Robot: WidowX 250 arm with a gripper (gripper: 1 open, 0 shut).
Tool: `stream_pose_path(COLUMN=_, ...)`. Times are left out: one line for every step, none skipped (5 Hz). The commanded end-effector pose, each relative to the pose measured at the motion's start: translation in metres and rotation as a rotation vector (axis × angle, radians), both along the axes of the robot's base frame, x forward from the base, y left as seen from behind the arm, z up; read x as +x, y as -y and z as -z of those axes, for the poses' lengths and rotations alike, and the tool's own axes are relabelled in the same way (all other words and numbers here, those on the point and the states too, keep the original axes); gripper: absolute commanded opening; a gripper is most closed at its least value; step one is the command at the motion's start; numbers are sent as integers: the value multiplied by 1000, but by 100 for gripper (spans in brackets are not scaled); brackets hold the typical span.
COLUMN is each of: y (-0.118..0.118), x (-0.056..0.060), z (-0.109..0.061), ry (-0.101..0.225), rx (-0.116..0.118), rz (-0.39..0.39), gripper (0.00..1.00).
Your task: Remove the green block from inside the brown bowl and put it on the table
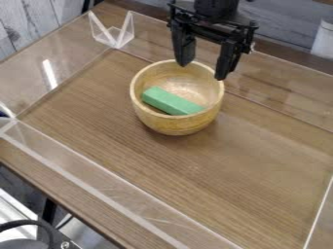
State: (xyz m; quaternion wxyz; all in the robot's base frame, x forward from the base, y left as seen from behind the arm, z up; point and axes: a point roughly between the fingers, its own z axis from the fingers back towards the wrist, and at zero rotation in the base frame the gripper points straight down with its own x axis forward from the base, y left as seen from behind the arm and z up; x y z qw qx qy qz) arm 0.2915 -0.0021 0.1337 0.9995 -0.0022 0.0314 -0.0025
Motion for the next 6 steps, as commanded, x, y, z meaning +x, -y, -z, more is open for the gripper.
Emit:
stream_pose_path(y=-8, x=-3, z=7, ry=-11, rx=-8, rz=-219, gripper=100)
stream_pose_path(y=-22, x=-11, z=15, ry=-18, rx=-25, rz=-459, gripper=100)
stream_pose_path(y=-40, x=-14, z=19, ry=-9, rx=-44, rz=-659, gripper=100)
stream_pose_path(y=-52, x=-15, z=24, ry=0, rx=-58, rz=-800, gripper=100)
stream_pose_path(y=-53, x=-14, z=32, ry=7, rx=-62, rz=-873, gripper=100)
stream_pose_path(y=-51, x=-13, z=39, ry=19, rx=-68, rz=-966, gripper=100)
